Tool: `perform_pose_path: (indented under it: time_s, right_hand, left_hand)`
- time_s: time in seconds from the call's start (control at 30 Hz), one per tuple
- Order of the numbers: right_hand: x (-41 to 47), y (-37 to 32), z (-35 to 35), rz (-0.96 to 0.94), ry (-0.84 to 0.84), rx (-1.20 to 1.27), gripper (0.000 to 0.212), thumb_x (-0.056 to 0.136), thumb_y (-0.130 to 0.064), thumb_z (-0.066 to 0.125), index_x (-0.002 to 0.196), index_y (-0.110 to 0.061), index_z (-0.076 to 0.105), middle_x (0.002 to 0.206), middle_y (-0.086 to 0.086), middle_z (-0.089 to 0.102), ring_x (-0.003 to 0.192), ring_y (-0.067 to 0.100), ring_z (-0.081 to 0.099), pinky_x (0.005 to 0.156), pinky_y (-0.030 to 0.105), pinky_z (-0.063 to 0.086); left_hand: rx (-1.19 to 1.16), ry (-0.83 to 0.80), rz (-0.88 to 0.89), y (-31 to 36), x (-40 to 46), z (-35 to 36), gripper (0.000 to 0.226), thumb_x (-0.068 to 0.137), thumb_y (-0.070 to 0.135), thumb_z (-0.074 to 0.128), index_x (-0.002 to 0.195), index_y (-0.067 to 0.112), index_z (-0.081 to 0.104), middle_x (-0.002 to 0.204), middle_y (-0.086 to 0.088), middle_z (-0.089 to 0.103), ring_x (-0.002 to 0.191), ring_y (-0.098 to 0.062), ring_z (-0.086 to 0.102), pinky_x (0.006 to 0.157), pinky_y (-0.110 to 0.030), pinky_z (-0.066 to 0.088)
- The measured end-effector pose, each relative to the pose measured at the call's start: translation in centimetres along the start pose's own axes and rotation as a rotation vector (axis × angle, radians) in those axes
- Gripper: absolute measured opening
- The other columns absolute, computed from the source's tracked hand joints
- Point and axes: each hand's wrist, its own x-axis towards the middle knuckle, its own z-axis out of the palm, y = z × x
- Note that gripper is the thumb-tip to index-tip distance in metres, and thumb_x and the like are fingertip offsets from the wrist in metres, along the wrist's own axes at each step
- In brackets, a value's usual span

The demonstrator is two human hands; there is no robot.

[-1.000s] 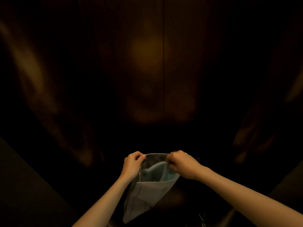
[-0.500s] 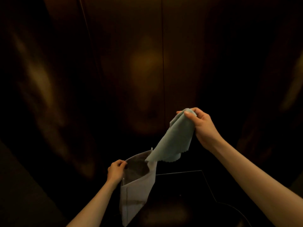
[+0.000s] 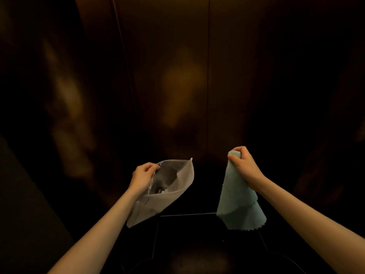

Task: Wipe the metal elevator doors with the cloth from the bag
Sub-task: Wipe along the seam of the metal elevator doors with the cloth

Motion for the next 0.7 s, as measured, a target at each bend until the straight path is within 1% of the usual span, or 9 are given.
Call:
perform_pose_path:
  time_s: [0.07,0.2,0.3,0.37,0.4,0.47,0.5,0.6,0.7]
  right_hand:
    - [0.1,-0.2,0.6,0.014,-0.090,-0.047,0.028,0.091,-0.022,0.055,0.117,-0.021,0.044,0.110,0.003,0.052,0.091,0.013,0.053,0.073,0.027,0.041]
    - [0.9,-1.2,1.7,-0.006,-0.318,-0.174,0.058,0.089,-0.016,0.058,0.138,-0.031,0.030,0.140,0.007,0.038,0.122,0.021,0.042,0.102,0.038,0.035]
    - [1.9,-2.3,2.8,-0.025,-0.370,-0.241,0.070,0.088,-0.013,0.060,0.141,-0.041,0.023,0.137,0.018,0.044,0.123,0.033,0.046,0.102,0.046,0.038]
    - [2.5,-3.0,3.6,-0.081,-0.361,-0.254,0.064,0.089,-0.017,0.060,0.139,-0.042,0.029,0.128,0.012,0.053,0.116,0.032,0.052,0.096,0.044,0.046]
    - [2.7,-3.2,3.9,-0.114,-0.352,-0.247,0.054,0.090,-0.018,0.058,0.135,-0.040,0.037,0.122,0.003,0.055,0.110,0.025,0.056,0.089,0.035,0.051]
    - [3.0,-3.2,4.5,-0.183,-0.287,-0.255,0.028,0.091,-0.018,0.056,0.115,-0.032,0.054,0.107,-0.005,0.059,0.096,0.013,0.059,0.071,0.016,0.046]
    - [3.1,-3.2,4.8,-0.211,-0.245,-0.272,0.017,0.092,-0.018,0.055,0.104,-0.029,0.059,0.098,-0.006,0.061,0.089,0.010,0.059,0.066,0.013,0.041]
    - [3.1,-2.9,5.1,-0.263,-0.157,-0.274,0.009,0.091,-0.020,0.056,0.088,-0.026,0.063,0.084,-0.007,0.062,0.078,0.008,0.059,0.061,0.014,0.039]
    - [3.4,-2.5,5.2,-0.272,-0.069,-0.260,0.007,0.092,-0.022,0.055,0.090,-0.023,0.062,0.082,-0.008,0.060,0.076,0.004,0.056,0.059,0.013,0.037]
  left_hand:
    - [-0.006,-0.023,0.046,1.6,0.2,-0.7,0.019,0.093,0.019,0.053,0.086,0.017,0.071,0.091,-0.001,0.069,0.090,-0.015,0.062,0.082,-0.032,0.048]
    - [0.062,-0.095,0.147,4.7,0.6,-2.2,0.022,0.096,0.022,0.049,0.091,0.018,0.070,0.087,0.002,0.068,0.082,-0.012,0.062,0.077,-0.029,0.049]
    - [0.112,-0.159,0.190,6.3,0.6,-2.7,0.023,0.097,0.023,0.047,0.090,0.021,0.069,0.068,0.003,0.060,0.062,-0.011,0.054,0.059,-0.025,0.044]
    - [0.156,-0.188,0.244,6.8,0.7,-3.0,0.023,0.097,0.023,0.046,0.091,0.020,0.069,0.067,0.000,0.058,0.060,-0.012,0.053,0.057,-0.025,0.044]
    - [0.180,-0.200,0.269,6.9,0.8,-3.1,0.023,0.097,0.022,0.046,0.091,0.020,0.068,0.069,-0.001,0.058,0.061,-0.012,0.053,0.057,-0.024,0.045]
    - [0.263,-0.203,0.312,6.6,1.2,-3.3,0.022,0.097,0.023,0.046,0.091,0.023,0.067,0.075,-0.003,0.061,0.064,-0.011,0.056,0.061,-0.024,0.048]
    - [0.330,-0.192,0.331,6.3,1.6,-3.5,0.022,0.097,0.025,0.046,0.091,0.024,0.067,0.080,-0.002,0.063,0.069,-0.010,0.058,0.066,-0.026,0.050]
    - [0.567,-0.165,0.382,5.4,2.6,-3.8,0.020,0.097,0.029,0.046,0.092,0.026,0.066,0.094,0.003,0.058,0.087,-0.009,0.056,0.080,-0.028,0.048]
    - [0.554,-0.198,0.355,5.1,2.5,-2.8,0.022,0.097,0.035,0.043,0.102,0.026,0.063,0.099,0.005,0.057,0.094,-0.009,0.055,0.084,-0.025,0.045]
